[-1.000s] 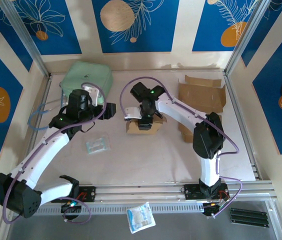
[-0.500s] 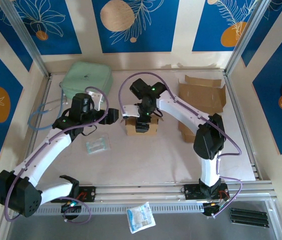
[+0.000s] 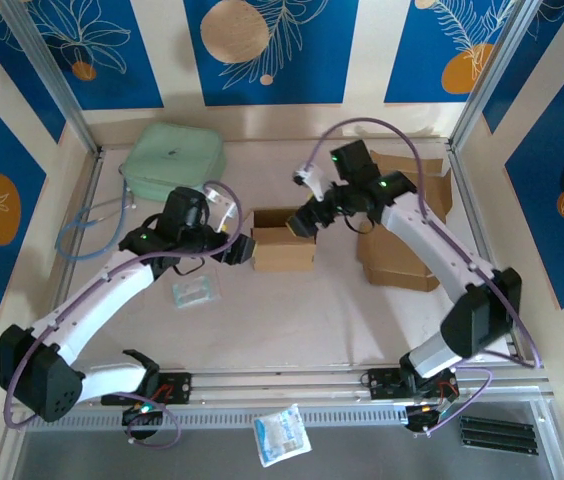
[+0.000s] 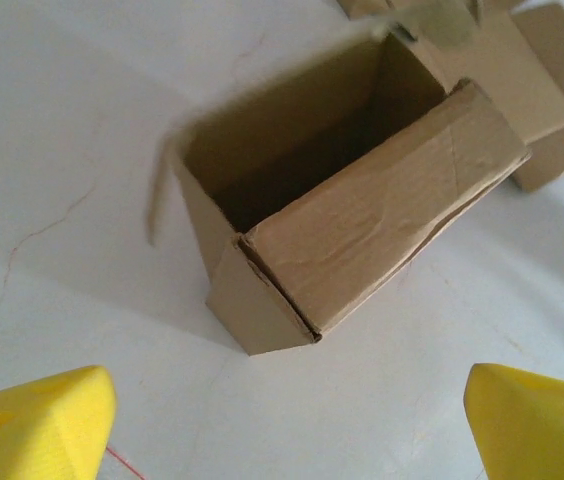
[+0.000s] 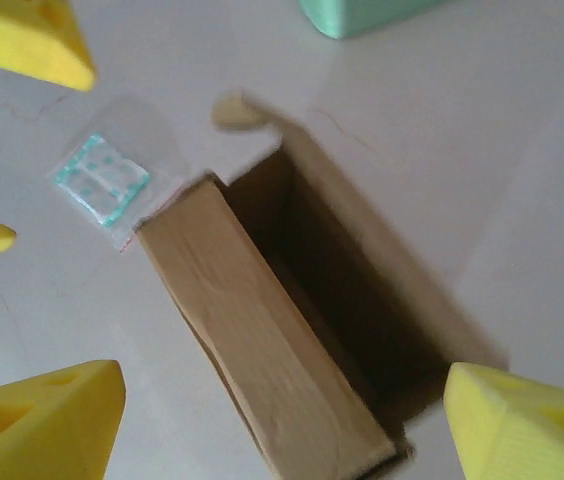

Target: Fold the paper box

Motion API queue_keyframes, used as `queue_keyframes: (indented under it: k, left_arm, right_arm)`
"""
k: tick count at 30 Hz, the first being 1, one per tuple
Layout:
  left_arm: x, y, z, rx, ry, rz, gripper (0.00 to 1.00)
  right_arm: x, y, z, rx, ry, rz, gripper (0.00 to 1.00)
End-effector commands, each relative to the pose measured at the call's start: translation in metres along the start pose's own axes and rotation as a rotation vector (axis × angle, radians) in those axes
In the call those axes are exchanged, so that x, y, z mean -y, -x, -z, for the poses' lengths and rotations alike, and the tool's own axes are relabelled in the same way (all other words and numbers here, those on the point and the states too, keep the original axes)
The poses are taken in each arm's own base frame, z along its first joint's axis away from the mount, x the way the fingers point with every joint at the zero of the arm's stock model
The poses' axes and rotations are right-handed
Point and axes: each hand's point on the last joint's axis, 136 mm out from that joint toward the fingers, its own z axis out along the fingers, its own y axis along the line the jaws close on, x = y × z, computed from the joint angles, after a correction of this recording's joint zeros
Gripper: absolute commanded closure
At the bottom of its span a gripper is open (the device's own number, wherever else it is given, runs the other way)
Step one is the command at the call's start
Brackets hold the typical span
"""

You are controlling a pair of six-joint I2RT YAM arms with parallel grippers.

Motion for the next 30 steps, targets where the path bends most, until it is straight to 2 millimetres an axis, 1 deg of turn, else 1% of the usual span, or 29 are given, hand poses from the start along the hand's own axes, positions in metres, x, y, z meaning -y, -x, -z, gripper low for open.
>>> queue_keyframes:
  k: [1, 3, 5, 8, 10, 13, 14, 15, 17, 18, 20, 22, 24, 25, 28, 30]
  left_arm:
    - [-0.012, -0.006, -0.009, -0.058, 0.074, -0.044, 0.10]
    - [-0.016, -0.005, -0.015, -0.066, 0.096, -0.041, 0.10]
    - [-0.020, -0.001, -0.018, -0.062, 0.117, -0.033, 0.09]
    - [-0.017, 0.001, -0.023, -0.058, 0.092, -0.008, 0.08]
    - [-0.023, 0.001, -0.026, -0.065, 0.118, 0.048, 0.08]
    - [-0.038, 0.004, -0.028, -0.057, 0.176, 0.181, 0.08]
    - [-0.040, 0.006, -0.029, -0.049, 0.165, 0.229, 0.08]
    - [-0.041, 0.010, -0.030, -0.036, 0.149, 0.272, 0.08]
    - [-0.049, 0.014, -0.033, -0.023, 0.143, 0.366, 0.08]
    - [-0.055, 0.016, -0.036, -0.023, 0.141, 0.414, 0.08]
    - [-0.069, 0.015, -0.042, -0.035, 0.147, 0.508, 0.08]
    - [-0.081, 0.014, -0.051, -0.052, 0.138, 0.579, 0.08]
    - [-0.090, 0.016, -0.065, -0.074, 0.116, 0.608, 0.08]
    - [-0.094, 0.016, -0.071, -0.099, 0.112, 0.615, 0.08]
    - [-0.106, 0.025, -0.096, -0.174, 0.125, 0.582, 0.09]
    - [-0.119, 0.034, -0.112, -0.185, 0.154, 0.560, 0.11]
  right_arm:
    - [0.012, -0.008, 0.018, 0.105, 0.003, -0.251, 0.15]
    - [0.029, -0.025, 0.023, 0.107, -0.019, -0.324, 0.15]
    - [0.038, -0.033, 0.023, 0.106, -0.019, -0.368, 0.14]
    - [0.037, -0.034, 0.014, 0.085, -0.004, -0.371, 0.15]
    - [0.040, -0.032, 0.008, 0.088, -0.007, -0.380, 0.15]
    - [0.055, -0.028, 0.004, 0.088, -0.063, -0.468, 0.15]
    - [0.056, -0.026, 0.002, 0.077, -0.067, -0.498, 0.15]
    - [0.053, -0.023, 0.000, 0.067, -0.060, -0.515, 0.16]
    - [0.043, -0.020, -0.010, 0.044, -0.046, -0.510, 0.16]
    - [0.038, -0.021, -0.016, 0.024, -0.053, -0.503, 0.16]
    - [0.037, -0.027, -0.027, -0.013, -0.092, -0.504, 0.17]
    - [0.043, -0.038, -0.034, -0.044, -0.166, -0.513, 0.17]
    - [0.051, -0.054, -0.037, -0.067, -0.287, -0.485, 0.17]
    - [0.053, -0.058, -0.037, -0.070, -0.326, -0.466, 0.16]
    - [0.050, -0.065, -0.037, -0.060, -0.322, -0.468, 0.16]
    - [0.044, -0.069, -0.040, -0.073, -0.288, -0.474, 0.20]
